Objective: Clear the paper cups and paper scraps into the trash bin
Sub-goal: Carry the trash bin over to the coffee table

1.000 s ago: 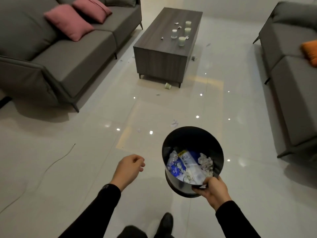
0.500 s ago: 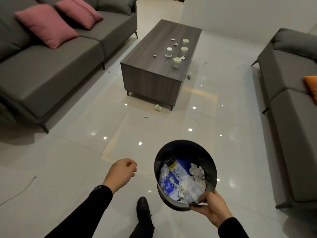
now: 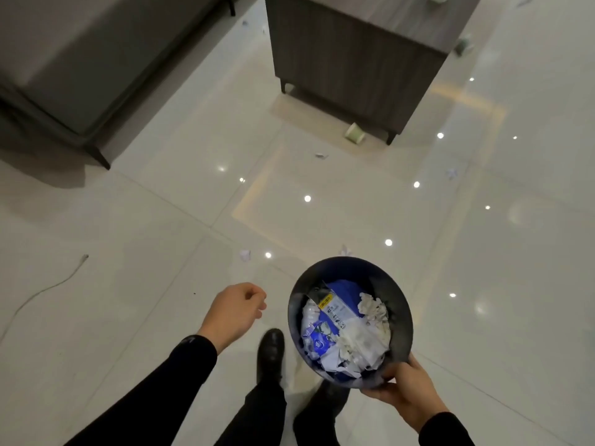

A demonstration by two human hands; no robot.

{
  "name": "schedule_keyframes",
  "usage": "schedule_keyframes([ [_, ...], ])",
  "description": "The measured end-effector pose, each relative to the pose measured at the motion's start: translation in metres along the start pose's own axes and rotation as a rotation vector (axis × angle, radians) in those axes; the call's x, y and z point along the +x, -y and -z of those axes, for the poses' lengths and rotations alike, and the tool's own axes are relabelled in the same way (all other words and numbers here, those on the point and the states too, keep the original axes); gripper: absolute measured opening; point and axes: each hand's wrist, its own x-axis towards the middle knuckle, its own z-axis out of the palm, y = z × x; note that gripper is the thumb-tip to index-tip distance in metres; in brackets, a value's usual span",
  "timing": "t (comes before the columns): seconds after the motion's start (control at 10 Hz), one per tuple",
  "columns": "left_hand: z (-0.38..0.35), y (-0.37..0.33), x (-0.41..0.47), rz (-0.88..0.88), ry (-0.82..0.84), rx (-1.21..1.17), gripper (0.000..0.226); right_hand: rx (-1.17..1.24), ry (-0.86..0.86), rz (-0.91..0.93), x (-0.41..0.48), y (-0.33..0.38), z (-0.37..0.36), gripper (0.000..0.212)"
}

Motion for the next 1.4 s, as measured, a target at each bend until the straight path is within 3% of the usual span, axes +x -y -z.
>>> schedule_keyframes([
  [0.2,-0.005,0.005,0.043,0.057,0.062,0.017,0.021,0.068,-0.025,-0.009,0.019,0.011,-0.021,0.071],
  [0.6,-0.002,-0.13,0.102,-0.028,0.114,-0.022,0.02,0.191,0.017,0.009,0.029,0.129,-0.041,0.069],
  [0.8,-0.039,-0.241,0.145,-0.035,0.058,-0.023,0.022,0.111,0.003,0.02,0.055,0.242,-0.008,0.06],
  [0.9,-0.076,-0.302,0.168,-0.026,0.038,-0.009,0.021,0.12,-0.137,0.03,0.076,0.305,0.027,0.054],
  [1.0,-0.12,-0.365,0.186,-0.046,0.068,0.03,0.021,0.319,-0.192,0.07,0.085,0.384,0.045,0.047],
  [1.2,-0.194,-0.483,0.218,-0.093,0.131,-0.005,0.023,0.2,-0.095,0.051,0.084,0.494,0.116,0.069],
  [1.4,-0.252,-0.598,0.273,-0.159,0.161,-0.084,0.026,0.231,-0.094,0.085,0.118,0.611,0.156,0.068],
])
